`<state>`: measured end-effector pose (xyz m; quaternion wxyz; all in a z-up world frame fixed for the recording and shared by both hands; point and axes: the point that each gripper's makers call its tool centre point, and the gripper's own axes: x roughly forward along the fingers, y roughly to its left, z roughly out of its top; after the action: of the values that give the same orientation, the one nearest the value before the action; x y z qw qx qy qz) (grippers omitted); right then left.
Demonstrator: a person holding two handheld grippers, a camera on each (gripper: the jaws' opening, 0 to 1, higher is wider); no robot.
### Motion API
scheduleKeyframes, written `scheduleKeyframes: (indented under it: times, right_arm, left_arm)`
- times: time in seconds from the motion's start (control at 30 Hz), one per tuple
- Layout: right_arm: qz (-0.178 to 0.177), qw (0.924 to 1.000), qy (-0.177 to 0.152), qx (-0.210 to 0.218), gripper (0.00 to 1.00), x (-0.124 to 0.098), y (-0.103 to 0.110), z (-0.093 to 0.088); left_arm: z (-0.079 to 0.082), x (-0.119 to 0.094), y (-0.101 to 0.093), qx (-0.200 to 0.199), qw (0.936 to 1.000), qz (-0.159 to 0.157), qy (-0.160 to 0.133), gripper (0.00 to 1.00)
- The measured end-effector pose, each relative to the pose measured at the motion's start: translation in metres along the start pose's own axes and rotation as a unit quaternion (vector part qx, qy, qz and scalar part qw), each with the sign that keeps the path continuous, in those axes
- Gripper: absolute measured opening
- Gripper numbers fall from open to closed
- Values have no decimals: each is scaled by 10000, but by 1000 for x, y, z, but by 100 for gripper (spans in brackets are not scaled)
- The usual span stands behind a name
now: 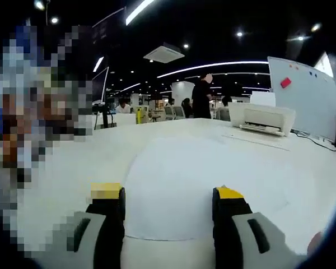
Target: Organize the stack of printing papers by aligning and flattening the scattered papers on the table
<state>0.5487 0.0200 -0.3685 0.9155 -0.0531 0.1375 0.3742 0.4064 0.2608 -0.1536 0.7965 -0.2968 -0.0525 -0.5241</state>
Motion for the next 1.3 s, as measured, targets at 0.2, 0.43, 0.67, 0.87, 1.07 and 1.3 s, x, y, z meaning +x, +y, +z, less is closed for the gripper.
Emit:
scheduleKeyframes:
  times: [0.2,0.43,0.67,0.87,1.07,1.3]
  right_arm:
    - [46,9999,78,-42,77,17,9,3]
    - [0,9998,192,-21,82,52,12,13]
    - [-126,9998,120,81,70,65,-4,16]
    - [-147,9998,98,76,55,66,-8,17]
    - [-89,9999,96,46,50,63,-3,17]
    - [29,10000,93,-5,35,58,5,16]
  left_arm:
    - [2,3,-1,85,9999,-60,57,6]
    - [4,6,8,34,10000,-18,26,6]
    - [7,1,6,74,10000,43,31,6]
    - [9,1,4,108,9999,34,20,6]
    - [8,2,1,128,9999,10,37,6]
    - [7,4,4,118,9999,36,51,6]
